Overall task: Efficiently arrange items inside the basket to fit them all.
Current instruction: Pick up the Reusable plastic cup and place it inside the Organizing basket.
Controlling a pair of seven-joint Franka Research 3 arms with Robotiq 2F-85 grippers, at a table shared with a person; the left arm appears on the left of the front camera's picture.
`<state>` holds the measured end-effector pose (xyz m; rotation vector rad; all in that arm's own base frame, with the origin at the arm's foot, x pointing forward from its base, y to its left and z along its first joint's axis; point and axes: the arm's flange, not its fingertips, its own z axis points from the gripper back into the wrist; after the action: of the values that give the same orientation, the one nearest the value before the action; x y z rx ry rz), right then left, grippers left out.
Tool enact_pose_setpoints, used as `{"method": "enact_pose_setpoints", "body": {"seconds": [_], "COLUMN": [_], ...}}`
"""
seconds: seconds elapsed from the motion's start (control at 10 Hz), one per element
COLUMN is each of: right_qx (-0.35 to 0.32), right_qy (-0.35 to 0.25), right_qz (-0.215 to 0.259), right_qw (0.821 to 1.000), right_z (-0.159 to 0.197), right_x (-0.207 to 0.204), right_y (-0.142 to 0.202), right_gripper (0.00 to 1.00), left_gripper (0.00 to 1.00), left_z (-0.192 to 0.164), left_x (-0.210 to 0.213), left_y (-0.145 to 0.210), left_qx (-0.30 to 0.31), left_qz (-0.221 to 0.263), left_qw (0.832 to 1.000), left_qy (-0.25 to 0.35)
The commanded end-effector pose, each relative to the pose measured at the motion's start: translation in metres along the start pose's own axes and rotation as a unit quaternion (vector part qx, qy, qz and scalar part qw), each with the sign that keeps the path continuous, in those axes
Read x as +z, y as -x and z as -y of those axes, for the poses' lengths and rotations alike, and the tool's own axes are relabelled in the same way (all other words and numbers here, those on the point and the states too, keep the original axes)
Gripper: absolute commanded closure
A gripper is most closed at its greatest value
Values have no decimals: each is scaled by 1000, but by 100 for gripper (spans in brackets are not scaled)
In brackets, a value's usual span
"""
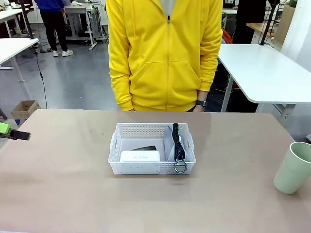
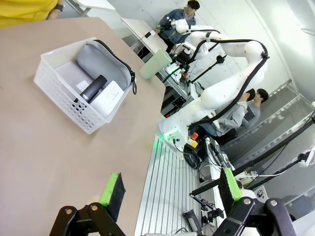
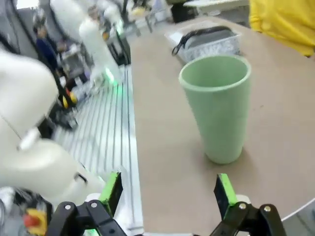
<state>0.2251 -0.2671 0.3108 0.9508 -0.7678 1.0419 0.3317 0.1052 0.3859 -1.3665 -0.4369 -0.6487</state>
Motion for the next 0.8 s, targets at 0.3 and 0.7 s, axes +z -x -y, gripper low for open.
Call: {"method": "enact_pose_setpoints", "body": {"seconds": [0.3, 0.7], "right_qx": [154, 127], "right_qy": [52, 68], "right_qz": [-30, -32], "right_qw": [986, 989], "right_z": [10, 39], "right_x": [-56, -101], "right_y": [18, 21], "right_gripper": [0, 0], "left_gripper": [0, 0], "left_z": [3, 3], "left_x": [1, 1], "left_y": [0, 0], "left_qx": [-5, -5], "left_qz": [-4, -4], "left_qw": [1000, 1000], "left_qy": [6, 6]}}
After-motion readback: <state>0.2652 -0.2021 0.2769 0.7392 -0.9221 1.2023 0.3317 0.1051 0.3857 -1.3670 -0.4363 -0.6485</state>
